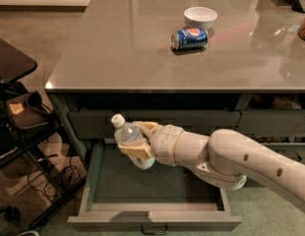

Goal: Place blue plastic bottle into middle drawer

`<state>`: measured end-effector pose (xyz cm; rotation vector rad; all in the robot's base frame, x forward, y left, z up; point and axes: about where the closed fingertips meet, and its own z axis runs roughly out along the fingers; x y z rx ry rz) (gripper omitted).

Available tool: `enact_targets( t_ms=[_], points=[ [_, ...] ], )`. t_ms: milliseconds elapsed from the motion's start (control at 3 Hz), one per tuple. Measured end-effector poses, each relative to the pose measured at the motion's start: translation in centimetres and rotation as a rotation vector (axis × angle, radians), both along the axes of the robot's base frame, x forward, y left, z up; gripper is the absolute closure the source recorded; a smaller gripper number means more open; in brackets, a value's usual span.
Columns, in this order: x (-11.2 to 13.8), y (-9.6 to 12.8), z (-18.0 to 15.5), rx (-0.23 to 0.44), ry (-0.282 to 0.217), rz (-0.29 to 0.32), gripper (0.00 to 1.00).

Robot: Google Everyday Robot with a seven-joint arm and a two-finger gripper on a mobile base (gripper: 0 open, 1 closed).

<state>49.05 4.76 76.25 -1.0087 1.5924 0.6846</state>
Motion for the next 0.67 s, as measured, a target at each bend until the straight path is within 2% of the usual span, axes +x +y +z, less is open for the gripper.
enact_targets(
  t_ms=[333,667],
  points=[
    [0.7,-0.2,-5.9,-0.005,0.104,-0.019,1.00],
    [1.4,-0.6,-13.7,-0.019,0.218,-0.035,1.00]
  ],
)
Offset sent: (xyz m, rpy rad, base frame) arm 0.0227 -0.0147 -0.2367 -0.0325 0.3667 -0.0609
